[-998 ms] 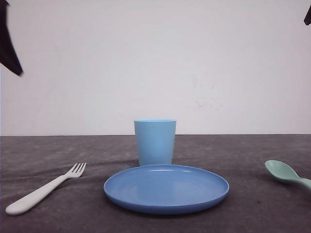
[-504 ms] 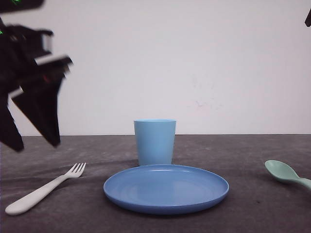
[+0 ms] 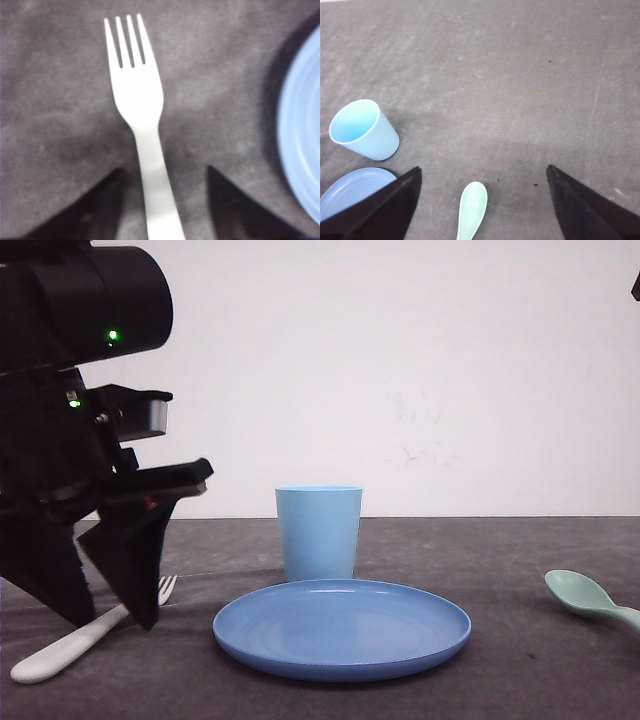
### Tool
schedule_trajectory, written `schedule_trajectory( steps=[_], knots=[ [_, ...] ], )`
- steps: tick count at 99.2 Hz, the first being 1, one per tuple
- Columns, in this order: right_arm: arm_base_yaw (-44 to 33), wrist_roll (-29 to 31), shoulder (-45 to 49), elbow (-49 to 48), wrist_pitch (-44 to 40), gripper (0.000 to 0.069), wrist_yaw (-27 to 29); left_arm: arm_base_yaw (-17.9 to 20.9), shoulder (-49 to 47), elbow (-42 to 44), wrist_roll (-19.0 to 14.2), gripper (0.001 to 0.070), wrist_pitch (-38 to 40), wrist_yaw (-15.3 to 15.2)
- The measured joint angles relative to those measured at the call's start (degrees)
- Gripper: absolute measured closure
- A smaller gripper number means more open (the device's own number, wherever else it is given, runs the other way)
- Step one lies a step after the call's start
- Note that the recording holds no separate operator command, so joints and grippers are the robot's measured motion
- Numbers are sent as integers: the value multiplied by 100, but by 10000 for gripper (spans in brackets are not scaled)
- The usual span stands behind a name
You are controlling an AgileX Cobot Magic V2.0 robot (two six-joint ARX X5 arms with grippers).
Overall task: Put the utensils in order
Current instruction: 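Lower the left gripper onto the white fork and close it, then lift the white fork with the left gripper and drop it into the blue cup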
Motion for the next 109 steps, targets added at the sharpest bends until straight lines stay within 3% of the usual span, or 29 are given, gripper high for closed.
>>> schedule_trajectory(
  steps=[18, 38, 57, 62, 80, 109],
  knots=[
    [0, 0, 0, 0, -22, 189, 0, -7, 37, 0, -66, 660, 66, -15],
    [0, 0, 0, 0, -28, 189, 0, -9, 37, 81, -105, 668, -66, -111],
    [0, 0, 0, 0, -33, 189, 2, -11, -448, 409, -101, 668, -70, -754],
    [0, 0, 0, 0, -33, 189, 2, -11, -765, 490, -94, 668, 203, -907],
    [0, 0, 0, 0, -35, 189, 2, -28, -1672, 586, 17, 668, 1989, -955],
    [0, 0, 0, 0, -31, 189, 4, -219, -990, 592, 496, 668, 3816, -887]
  ],
)
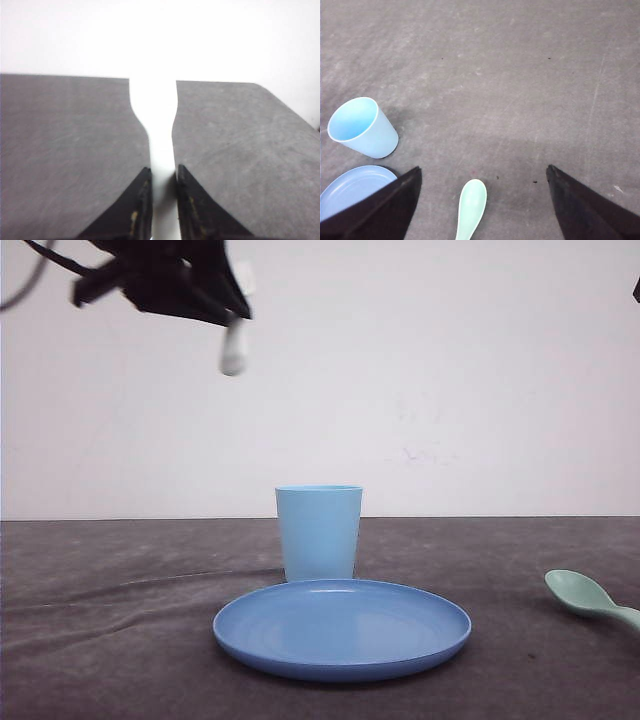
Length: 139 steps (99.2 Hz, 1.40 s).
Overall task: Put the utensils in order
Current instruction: 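Lift the white fork with the left gripper and drop it into the blue cup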
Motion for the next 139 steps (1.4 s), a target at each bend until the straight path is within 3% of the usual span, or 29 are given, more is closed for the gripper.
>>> schedule_trajectory(
  steps=[39, 102, 124, 139],
  knots=[
    [0, -15, 2, 0, 85, 189, 17, -282, 1416, 0, 289, 668, 1580, 31],
    [0, -258, 72, 0, 35, 189, 17, -407, 2424, -2, 326, 666, 1808, 33],
    [0, -262, 72, 0, 11, 189, 17, -431, 2424, -2, 326, 519, 1749, 33],
    [0, -264, 85, 2, -76, 189, 17, -476, 2404, -2, 326, 484, 1626, 33]
  ],
)
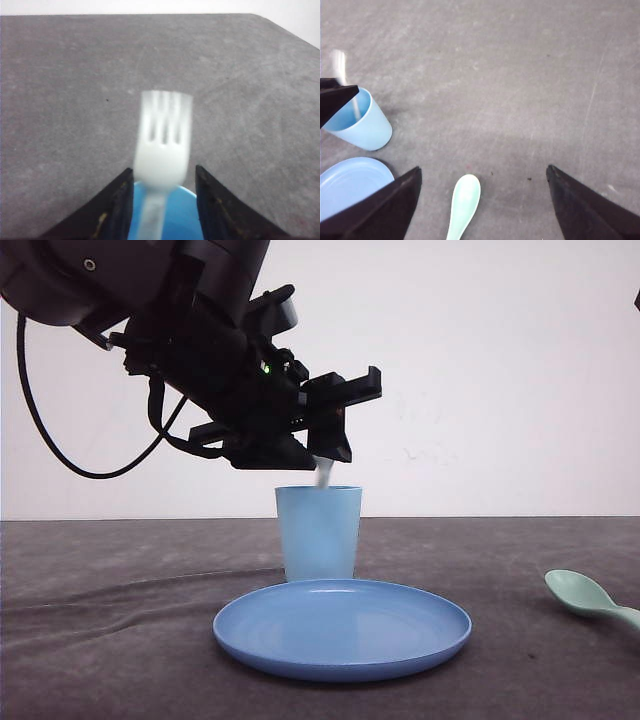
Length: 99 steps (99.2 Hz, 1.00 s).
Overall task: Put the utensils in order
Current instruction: 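Lift the white fork with the left gripper and drop it into the blue cup, then lower the right gripper onto the mint-green spoon and close it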
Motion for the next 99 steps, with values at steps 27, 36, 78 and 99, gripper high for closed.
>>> schedule_trajectory(
  steps=[27, 36, 78, 99],
  knots=[
    [404, 59, 262, 0, -396, 207, -15, -24, -1172, -9, 2, 480, -608, -2],
    [686, 184, 474, 0, -562, 225, -15, -28, -1775, -9, 22, 480, -997, -15],
    [1768, 1106, 2114, 0, -986, 232, 723, -28, -4299, -9, 63, 480, -3359, -35],
    [2262, 1506, 2870, -2, -673, 232, 1001, -28, -4972, -9, 63, 480, -3969, -37]
  ],
)
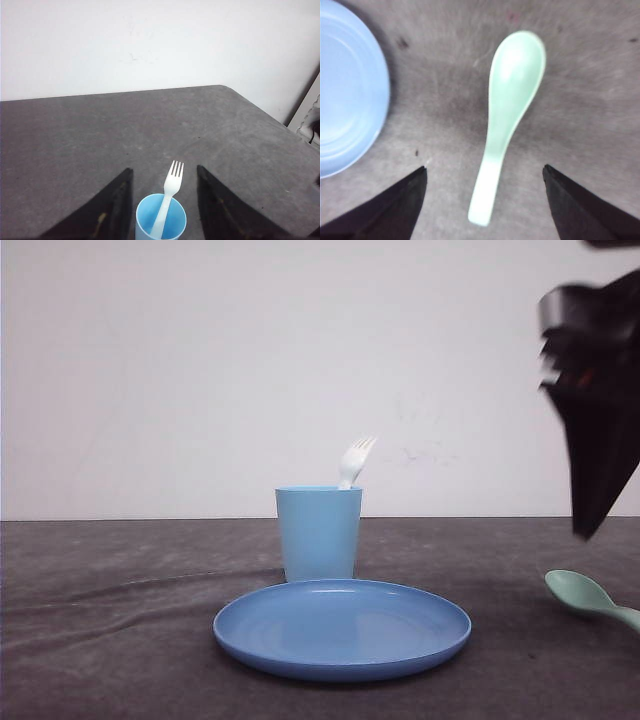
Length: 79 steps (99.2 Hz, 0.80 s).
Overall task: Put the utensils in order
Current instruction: 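Lower the right gripper onto the mint-green spoon and close it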
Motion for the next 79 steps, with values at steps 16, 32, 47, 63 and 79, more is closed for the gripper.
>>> schedule_trajectory(
  steps=[16, 32, 47, 63, 79],
  knots=[
    [256, 192, 533, 0, 131, 233, 365, 0, -232, 0, 0, 480, -339, 0],
    [308, 291, 1010, -2, 297, 296, 564, -2, -332, 0, 0, 480, -586, 0],
    [306, 330, 1287, -2, 518, 350, 616, -2, -345, 0, 0, 480, -719, 0],
    [308, 382, 1373, -9, 627, 496, 673, -2, -348, 0, 0, 480, -793, 0],
    [308, 444, 1370, -9, 651, 590, 763, -7, -348, 0, 0, 480, -850, 0]
  ],
)
